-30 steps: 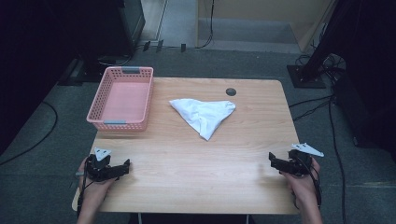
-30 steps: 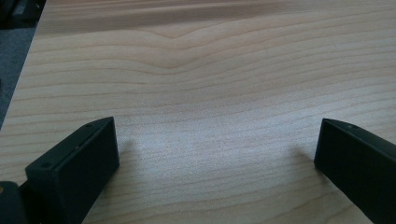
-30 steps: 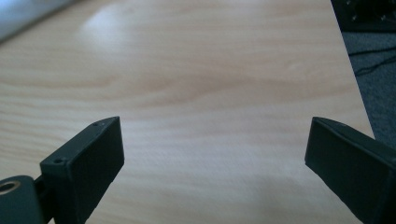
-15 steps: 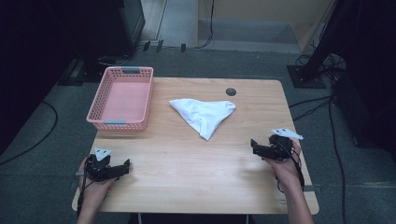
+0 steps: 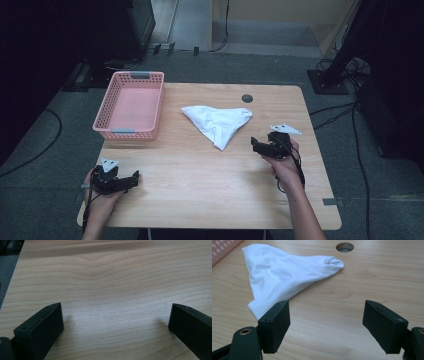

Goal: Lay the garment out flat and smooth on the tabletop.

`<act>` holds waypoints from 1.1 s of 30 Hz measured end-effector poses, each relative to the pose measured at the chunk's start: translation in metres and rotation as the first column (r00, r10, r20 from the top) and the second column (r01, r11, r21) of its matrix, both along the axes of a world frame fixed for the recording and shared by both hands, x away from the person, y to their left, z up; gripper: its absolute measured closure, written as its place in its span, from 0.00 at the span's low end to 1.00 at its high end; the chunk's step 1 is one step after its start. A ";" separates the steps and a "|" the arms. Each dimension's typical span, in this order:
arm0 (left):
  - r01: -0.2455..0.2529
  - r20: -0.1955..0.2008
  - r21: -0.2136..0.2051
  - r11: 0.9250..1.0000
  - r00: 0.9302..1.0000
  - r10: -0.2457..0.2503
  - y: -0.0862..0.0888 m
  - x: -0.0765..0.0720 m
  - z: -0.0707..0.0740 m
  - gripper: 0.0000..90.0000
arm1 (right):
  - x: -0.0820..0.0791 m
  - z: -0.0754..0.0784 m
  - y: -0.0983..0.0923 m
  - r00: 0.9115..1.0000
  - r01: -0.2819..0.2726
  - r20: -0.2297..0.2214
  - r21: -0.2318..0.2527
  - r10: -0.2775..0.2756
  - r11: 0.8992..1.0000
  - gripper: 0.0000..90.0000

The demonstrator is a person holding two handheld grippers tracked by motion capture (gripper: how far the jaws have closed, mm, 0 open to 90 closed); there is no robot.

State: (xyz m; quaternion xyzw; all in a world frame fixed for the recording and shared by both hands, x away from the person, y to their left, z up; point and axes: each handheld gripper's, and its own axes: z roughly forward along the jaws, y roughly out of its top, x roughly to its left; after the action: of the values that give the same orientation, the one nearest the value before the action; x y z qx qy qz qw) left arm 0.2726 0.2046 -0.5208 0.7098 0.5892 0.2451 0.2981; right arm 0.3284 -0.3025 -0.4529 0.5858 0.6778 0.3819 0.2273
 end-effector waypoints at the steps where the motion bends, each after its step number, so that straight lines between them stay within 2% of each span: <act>1: 0.000 0.000 0.000 1.000 1.000 0.000 0.000 0.000 0.000 0.00 | 0.002 0.001 0.002 1.000 0.000 0.004 0.006 0.000 1.000 0.28; 3: 0.000 0.000 0.000 1.000 1.000 0.000 0.000 0.000 0.000 0.00 | 0.007 0.002 0.006 1.000 0.001 0.011 0.015 -0.001 1.000 0.33; 6: 0.000 0.000 0.000 1.000 1.000 0.000 0.000 0.000 0.000 0.00 | 0.013 0.003 0.015 1.000 -0.009 0.018 -0.003 0.009 1.000 0.38; 14: 0.000 0.000 0.001 1.000 1.000 0.000 0.000 0.000 0.000 0.00 | 0.029 0.003 0.035 0.998 -0.067 0.018 -0.034 0.068 0.997 0.52; 18: 0.000 0.000 0.001 1.000 1.000 0.000 0.000 0.000 0.000 0.00 | 0.038 0.002 0.043 0.995 -0.100 0.016 -0.012 0.100 0.995 0.64; 24: 0.000 0.000 0.000 1.000 1.000 0.000 0.000 0.000 0.000 0.00 | 0.049 -0.003 0.060 0.990 -0.142 0.020 -0.018 0.143 0.990 0.63; 29: 0.003 0.000 0.002 1.000 1.000 -0.003 0.000 0.000 0.000 0.00 | 0.060 -0.009 0.069 0.991 -0.133 0.000 0.000 0.133 0.991 0.63; 33: 0.004 0.000 0.002 1.000 1.000 -0.004 0.000 0.000 0.000 0.00 | 0.069 -0.016 0.075 0.992 -0.124 -0.017 -0.026 0.123 0.992 0.61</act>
State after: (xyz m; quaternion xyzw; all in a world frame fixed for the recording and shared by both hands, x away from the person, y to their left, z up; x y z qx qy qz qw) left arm 0.2723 0.2043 -0.5208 0.7113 0.5876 0.2452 0.2978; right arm 0.3973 -0.2272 -0.4684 0.5425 0.7197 0.3813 0.2057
